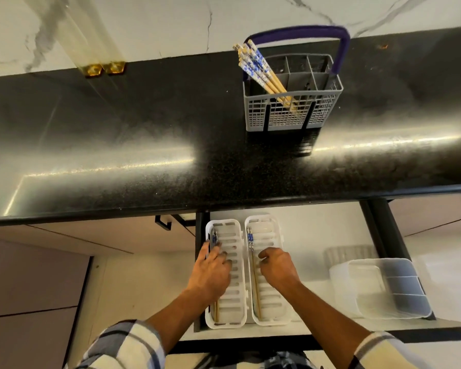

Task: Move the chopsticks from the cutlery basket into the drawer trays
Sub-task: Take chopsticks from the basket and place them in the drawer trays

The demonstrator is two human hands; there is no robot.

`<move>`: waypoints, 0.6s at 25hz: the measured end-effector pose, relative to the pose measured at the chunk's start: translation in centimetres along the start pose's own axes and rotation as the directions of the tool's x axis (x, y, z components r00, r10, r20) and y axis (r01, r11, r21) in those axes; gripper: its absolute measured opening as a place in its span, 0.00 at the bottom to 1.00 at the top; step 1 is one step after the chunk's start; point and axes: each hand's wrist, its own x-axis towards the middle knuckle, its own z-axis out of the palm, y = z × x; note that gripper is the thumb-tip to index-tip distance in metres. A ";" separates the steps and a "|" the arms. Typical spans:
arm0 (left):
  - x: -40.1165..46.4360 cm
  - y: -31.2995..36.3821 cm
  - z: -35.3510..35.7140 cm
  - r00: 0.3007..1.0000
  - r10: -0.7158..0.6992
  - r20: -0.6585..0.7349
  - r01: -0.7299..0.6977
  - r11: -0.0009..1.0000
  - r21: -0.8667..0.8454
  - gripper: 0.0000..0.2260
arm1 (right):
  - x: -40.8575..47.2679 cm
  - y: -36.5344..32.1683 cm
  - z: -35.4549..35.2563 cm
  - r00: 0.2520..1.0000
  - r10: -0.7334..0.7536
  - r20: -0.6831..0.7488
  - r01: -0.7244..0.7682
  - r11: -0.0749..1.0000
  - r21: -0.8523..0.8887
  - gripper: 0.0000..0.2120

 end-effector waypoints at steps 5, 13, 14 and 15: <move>2.2 -2.6 -9.9 0.671 0.051 -0.740 -0.263 0.949 -0.172 0.15 | -1.9 -7.9 -10.9 0.873 -0.373 -0.316 0.402 0.915 0.032 0.05; 9.2 -3.8 -31.0 0.642 -0.601 -0.476 -0.231 0.440 -0.868 0.21 | -0.1 -20.1 -26.2 0.587 -0.541 -0.602 0.651 0.758 -0.046 0.08; 10.3 -3.7 -32.1 0.671 -0.639 -0.377 -0.193 0.340 -0.920 0.21 | 0.6 -21.0 -27.1 0.589 -0.550 -0.592 0.638 0.766 -0.077 0.08; 11.2 -3.6 -32.8 0.686 -0.669 -0.288 -0.148 0.259 -0.954 0.22 | 1.3 -21.6 -27.6 0.593 -0.563 -0.576 0.624 0.773 -0.115 0.09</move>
